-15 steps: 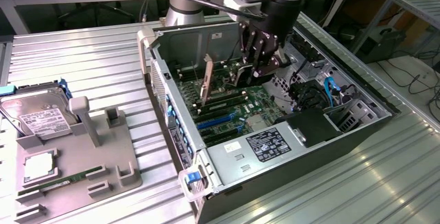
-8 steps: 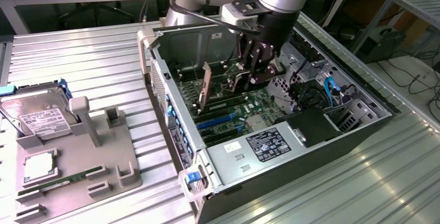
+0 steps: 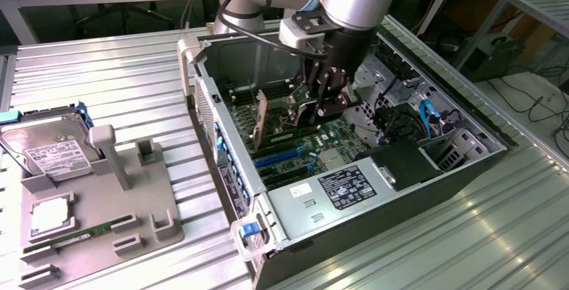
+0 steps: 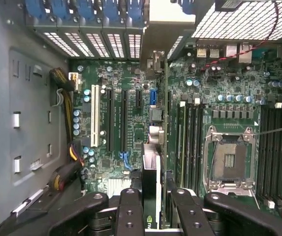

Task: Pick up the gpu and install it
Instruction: 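Insert the gpu into the slot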

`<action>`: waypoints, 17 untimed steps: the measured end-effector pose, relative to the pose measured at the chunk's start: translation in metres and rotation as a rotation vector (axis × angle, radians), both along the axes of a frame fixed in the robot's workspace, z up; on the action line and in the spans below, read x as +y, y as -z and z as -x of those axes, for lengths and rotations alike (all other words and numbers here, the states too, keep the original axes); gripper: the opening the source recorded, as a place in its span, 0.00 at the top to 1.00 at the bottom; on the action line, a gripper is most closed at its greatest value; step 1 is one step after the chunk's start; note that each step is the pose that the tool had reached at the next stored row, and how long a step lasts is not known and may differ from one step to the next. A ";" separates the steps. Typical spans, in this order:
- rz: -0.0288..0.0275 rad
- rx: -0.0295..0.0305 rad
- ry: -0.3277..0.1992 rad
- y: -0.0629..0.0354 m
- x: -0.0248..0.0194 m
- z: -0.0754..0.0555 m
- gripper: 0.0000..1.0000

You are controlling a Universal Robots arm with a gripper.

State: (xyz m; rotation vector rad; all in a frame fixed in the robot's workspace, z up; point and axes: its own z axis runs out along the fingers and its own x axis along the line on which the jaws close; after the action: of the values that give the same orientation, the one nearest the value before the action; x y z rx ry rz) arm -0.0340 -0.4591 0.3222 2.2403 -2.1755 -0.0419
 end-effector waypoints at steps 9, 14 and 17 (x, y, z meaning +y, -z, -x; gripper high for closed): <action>-0.0002 -0.0147 -0.001 0.0087 0.0055 0.000 0.73; 0.0001 -0.0157 -0.001 0.0135 0.0056 0.005 0.73; -0.0001 -0.0213 0.000 0.0169 0.0058 0.012 0.73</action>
State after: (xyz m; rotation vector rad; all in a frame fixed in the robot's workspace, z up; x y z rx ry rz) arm -0.0460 -0.4533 0.3053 2.2515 -2.1855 -0.0182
